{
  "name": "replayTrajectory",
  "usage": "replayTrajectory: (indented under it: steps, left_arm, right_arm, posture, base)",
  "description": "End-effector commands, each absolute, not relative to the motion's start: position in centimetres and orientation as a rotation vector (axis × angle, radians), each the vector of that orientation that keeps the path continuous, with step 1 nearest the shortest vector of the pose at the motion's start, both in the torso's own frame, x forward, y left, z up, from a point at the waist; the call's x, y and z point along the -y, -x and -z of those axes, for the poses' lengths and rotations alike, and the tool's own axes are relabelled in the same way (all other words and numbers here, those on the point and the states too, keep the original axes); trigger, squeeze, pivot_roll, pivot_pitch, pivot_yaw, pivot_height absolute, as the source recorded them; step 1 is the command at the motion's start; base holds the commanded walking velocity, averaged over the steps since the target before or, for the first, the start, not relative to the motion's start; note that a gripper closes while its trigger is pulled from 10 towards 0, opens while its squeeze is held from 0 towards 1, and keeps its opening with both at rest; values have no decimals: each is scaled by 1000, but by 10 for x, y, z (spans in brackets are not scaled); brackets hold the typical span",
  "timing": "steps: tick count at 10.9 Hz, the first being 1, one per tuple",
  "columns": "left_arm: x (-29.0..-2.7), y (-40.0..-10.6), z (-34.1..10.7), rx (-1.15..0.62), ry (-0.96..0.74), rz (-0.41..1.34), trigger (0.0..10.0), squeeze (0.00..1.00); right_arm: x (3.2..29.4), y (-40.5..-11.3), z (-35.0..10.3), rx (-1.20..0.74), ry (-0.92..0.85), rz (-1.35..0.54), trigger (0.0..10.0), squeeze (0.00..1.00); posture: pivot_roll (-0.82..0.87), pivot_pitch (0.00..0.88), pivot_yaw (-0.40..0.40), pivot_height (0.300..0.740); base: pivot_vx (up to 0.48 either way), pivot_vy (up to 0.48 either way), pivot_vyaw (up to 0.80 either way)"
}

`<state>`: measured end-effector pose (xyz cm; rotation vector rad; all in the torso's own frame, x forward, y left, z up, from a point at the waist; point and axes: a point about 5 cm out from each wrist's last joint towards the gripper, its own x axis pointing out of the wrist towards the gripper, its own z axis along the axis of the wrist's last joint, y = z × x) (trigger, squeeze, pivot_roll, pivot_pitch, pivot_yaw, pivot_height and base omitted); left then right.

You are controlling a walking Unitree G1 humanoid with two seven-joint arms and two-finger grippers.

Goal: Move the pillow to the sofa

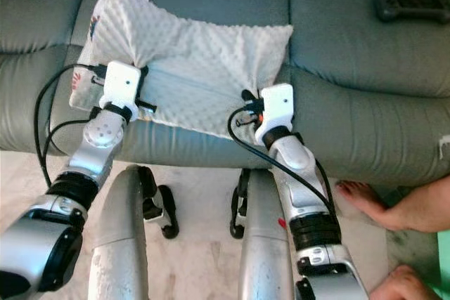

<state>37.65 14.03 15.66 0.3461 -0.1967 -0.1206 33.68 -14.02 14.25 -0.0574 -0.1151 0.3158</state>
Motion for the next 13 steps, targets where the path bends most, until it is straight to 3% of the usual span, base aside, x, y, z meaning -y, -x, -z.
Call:
replayTrajectory:
  steps: [1, 2, 6, 13]
  left_arm:
    - [-172, -372, -140, 125, -321, -36, 10000, 0]
    - [-171, -370, -136, 117, -312, -41, 10000, 1000]
    - [-155, -365, -132, 143, -277, -29, 10000, 1000]
    - [-139, -357, -133, 173, -249, 43, 10000, 1000]
  right_arm:
    - [186, -328, -119, 31, 69, -155, 10000, 792]
    - [194, -326, -116, 27, 85, -119, 10000, 1000]
    - [216, -318, -107, 0, 145, 17, 10000, 1000]
    - [190, -321, -117, 80, 165, -29, 10000, 1000]
  posture:
    - [-42, 490, -10, 610]
    - [-46, 487, -11, 610]
    - [-45, 477, -16, 610]
    - [-40, 450, -18, 610]
  base:
    - [0, 0, 0]
    - [0, 0, 0]
    - [0, 0, 0]
    - [0, 0, 0]
